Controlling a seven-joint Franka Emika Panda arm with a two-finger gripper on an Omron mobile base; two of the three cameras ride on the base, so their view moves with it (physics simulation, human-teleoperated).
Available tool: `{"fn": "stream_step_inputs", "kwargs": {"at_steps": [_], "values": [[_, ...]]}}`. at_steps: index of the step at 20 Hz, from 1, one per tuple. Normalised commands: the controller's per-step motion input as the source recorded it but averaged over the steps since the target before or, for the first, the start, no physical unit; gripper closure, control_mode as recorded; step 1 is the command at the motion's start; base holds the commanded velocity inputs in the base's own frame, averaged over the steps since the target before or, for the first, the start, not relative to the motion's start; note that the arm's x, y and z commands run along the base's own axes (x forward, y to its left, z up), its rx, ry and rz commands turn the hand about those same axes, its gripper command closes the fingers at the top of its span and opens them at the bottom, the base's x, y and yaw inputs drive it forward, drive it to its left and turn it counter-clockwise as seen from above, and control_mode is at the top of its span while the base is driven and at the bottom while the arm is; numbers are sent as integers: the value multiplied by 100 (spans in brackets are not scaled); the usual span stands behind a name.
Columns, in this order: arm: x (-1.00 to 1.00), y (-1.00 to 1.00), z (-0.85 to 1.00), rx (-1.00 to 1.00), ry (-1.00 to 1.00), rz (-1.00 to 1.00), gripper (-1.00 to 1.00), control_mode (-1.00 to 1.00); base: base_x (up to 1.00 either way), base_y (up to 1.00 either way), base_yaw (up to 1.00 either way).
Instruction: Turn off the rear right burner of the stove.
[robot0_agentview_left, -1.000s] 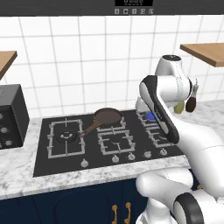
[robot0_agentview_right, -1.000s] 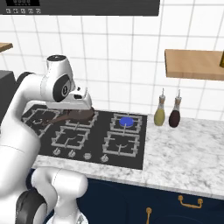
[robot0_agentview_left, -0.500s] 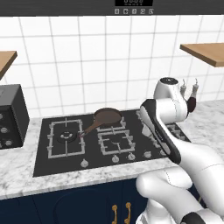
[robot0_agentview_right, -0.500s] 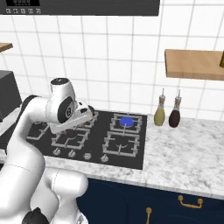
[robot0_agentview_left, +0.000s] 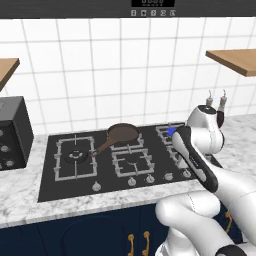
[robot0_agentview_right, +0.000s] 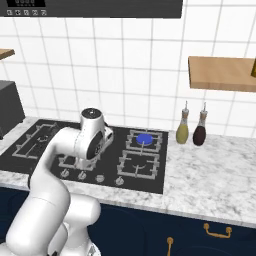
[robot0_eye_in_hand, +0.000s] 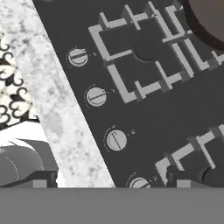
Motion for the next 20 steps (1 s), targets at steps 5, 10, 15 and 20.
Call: {"fn": "stream_step_inputs", "kwargs": {"at_steps": [5,10,15,20], "values": [[53,-13,-39,0,1,37,-100,-100,0,0,0],[21,-3,-44,-5,0,41,-100,-100,0,0,0],[3,0,-45,-10,1,33,-100,-100,0,0,0],[1,9,-25,-2,6,13,-100,-100,0,0,0]]}}
